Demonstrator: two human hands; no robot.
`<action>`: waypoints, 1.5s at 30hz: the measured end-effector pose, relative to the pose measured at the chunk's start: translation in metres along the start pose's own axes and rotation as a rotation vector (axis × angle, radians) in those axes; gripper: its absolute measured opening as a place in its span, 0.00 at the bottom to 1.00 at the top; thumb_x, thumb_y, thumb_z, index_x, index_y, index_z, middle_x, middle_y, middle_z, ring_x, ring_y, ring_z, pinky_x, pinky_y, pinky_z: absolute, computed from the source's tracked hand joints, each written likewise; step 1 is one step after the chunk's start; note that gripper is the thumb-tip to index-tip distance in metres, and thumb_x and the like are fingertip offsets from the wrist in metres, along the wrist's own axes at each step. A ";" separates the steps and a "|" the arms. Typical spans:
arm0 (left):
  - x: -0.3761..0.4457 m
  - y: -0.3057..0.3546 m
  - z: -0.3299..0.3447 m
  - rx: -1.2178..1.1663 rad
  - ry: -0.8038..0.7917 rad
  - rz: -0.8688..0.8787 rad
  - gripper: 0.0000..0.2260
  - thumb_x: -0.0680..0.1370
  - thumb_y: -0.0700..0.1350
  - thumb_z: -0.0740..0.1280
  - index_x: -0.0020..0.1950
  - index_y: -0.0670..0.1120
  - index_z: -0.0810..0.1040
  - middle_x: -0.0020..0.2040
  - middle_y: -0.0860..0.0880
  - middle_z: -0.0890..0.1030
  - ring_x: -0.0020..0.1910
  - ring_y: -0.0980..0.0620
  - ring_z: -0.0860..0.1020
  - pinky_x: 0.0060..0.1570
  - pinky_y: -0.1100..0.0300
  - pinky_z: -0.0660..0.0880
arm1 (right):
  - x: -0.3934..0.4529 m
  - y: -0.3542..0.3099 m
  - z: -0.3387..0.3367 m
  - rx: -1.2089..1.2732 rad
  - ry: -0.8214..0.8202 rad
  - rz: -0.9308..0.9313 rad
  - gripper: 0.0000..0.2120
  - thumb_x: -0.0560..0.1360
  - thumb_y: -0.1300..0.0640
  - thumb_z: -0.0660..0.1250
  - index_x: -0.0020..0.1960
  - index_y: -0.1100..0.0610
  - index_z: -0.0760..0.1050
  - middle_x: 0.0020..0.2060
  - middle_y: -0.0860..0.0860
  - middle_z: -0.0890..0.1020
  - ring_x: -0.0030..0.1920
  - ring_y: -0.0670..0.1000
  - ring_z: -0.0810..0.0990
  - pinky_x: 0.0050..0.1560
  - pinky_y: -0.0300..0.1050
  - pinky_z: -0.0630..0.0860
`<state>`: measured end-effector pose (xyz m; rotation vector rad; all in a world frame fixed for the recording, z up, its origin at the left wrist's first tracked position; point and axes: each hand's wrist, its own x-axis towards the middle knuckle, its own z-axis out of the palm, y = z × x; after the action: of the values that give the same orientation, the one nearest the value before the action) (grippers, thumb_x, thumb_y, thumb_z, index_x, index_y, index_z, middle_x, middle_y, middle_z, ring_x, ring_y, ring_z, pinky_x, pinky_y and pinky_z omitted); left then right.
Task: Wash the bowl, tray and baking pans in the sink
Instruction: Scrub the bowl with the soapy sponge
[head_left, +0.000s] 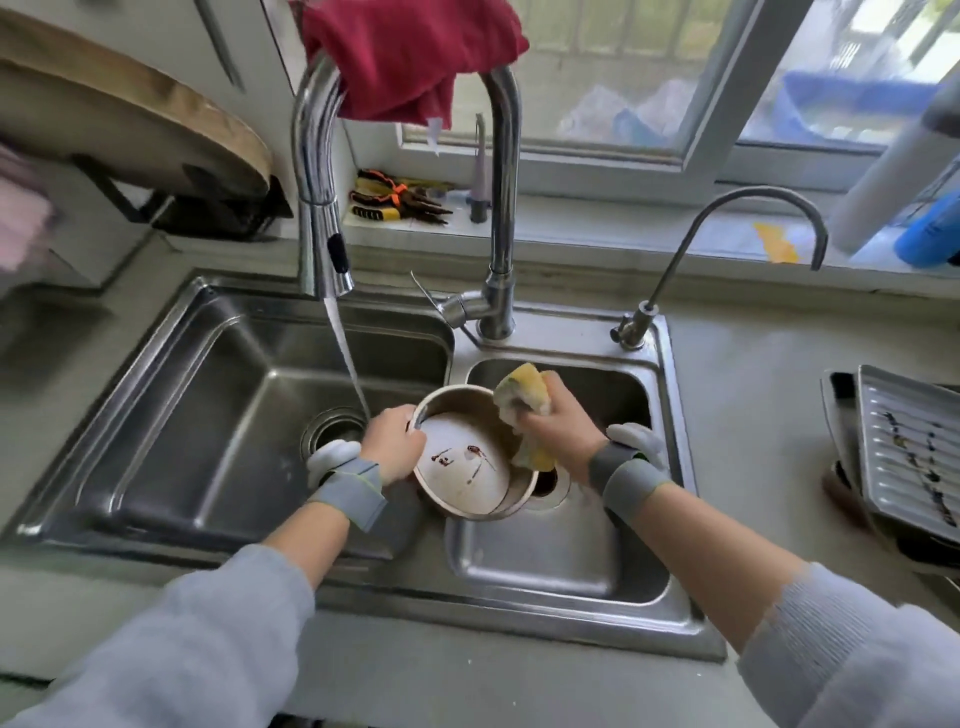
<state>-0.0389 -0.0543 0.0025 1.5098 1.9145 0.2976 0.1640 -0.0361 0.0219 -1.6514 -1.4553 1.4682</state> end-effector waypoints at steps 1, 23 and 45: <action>0.000 -0.006 -0.004 -0.003 0.001 0.008 0.07 0.74 0.35 0.60 0.38 0.45 0.70 0.47 0.36 0.80 0.50 0.37 0.77 0.46 0.52 0.71 | -0.003 -0.004 0.005 0.111 -0.016 0.032 0.16 0.72 0.64 0.70 0.57 0.61 0.70 0.47 0.57 0.78 0.46 0.54 0.79 0.49 0.52 0.80; -0.006 -0.027 -0.023 -0.019 -0.105 0.147 0.06 0.73 0.35 0.59 0.41 0.43 0.73 0.40 0.44 0.76 0.42 0.45 0.72 0.40 0.61 0.64 | -0.043 -0.011 0.032 0.689 0.126 0.165 0.17 0.70 0.76 0.65 0.58 0.69 0.73 0.51 0.62 0.80 0.51 0.59 0.80 0.53 0.52 0.80; -0.024 -0.016 -0.009 -0.008 -0.065 0.080 0.14 0.74 0.34 0.59 0.31 0.47 0.66 0.34 0.46 0.73 0.41 0.45 0.71 0.39 0.60 0.62 | -0.038 -0.014 0.008 0.625 0.218 0.211 0.13 0.79 0.65 0.61 0.62 0.67 0.71 0.50 0.62 0.80 0.46 0.59 0.81 0.47 0.55 0.81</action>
<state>-0.0541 -0.0797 0.0092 1.5747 1.8031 0.2875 0.1570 -0.0678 0.0468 -1.5225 -0.6219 1.5804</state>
